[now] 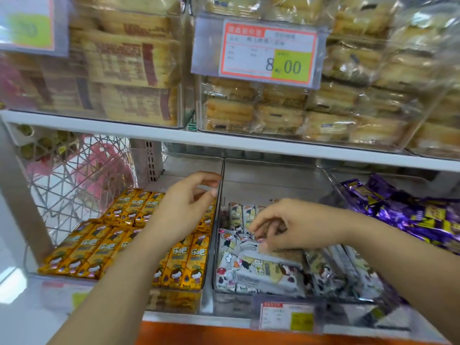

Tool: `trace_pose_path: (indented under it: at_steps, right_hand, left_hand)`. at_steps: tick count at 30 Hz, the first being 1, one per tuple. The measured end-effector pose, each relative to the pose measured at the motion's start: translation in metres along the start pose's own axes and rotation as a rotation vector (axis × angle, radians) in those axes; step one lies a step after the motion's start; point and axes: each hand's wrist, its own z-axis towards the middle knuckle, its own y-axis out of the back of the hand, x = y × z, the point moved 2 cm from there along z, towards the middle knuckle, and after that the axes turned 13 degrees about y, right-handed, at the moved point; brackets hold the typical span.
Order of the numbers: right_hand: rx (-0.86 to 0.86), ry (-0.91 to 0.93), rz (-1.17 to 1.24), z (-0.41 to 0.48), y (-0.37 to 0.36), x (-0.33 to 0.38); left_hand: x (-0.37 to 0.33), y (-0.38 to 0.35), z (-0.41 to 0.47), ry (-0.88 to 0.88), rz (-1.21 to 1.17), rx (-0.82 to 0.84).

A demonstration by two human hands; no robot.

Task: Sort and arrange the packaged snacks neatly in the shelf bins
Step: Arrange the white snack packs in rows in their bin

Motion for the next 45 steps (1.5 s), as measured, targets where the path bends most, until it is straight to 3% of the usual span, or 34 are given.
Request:
trace_pose_path:
  at_steps: [3, 8, 13, 16, 19, 22, 24, 27, 36, 41, 45]
  right_hand:
    - [0.066, 0.015, -0.146, -0.010, -0.006, 0.005]
    - [0.037, 0.016, -0.255, -0.011, -0.012, 0.011]
    - [0.058, 0.193, -0.354, -0.004, -0.024, 0.035]
    - [0.069, 0.173, -0.474, 0.005, -0.038, 0.038]
    - [-0.070, 0.127, -0.187, 0.010, -0.031, 0.036]
    - [-0.427, -0.025, 0.148, 0.011, -0.007, 0.022]
    - [-0.618, -0.161, 0.215, 0.017, 0.005, 0.004]
    - [-0.729, -0.301, 0.189, 0.037, 0.012, -0.025]
    - [-0.468, -0.333, 0.282, 0.090, 0.012, -0.052]
    - [-0.253, -0.296, 0.755, 0.101, 0.002, -0.067]
    - [-0.046, -0.321, 0.668, 0.112, -0.015, -0.072]
  left_hand:
    - [-0.003, -0.001, -0.003, -0.023, 0.005, -0.007]
    - [-0.007, -0.006, -0.003, -0.062, 0.050, -0.024]
    - [-0.010, -0.005, -0.002, -0.079, 0.045, -0.033]
    - [-0.011, -0.002, -0.003, -0.070, 0.021, -0.032]
    - [-0.011, 0.003, -0.004, -0.064, -0.036, -0.042]
    - [-0.009, 0.008, -0.003, -0.045, -0.088, -0.055]
    - [-0.007, 0.011, -0.002, -0.030, -0.085, -0.064]
    - [-0.005, 0.012, -0.001, -0.013, -0.075, -0.070]
    - [-0.005, 0.013, 0.002, 0.020, -0.060, -0.091]
    - [-0.001, 0.011, 0.007, 0.032, -0.034, -0.083]
    - [0.001, 0.010, 0.008, 0.010, -0.024, -0.073]
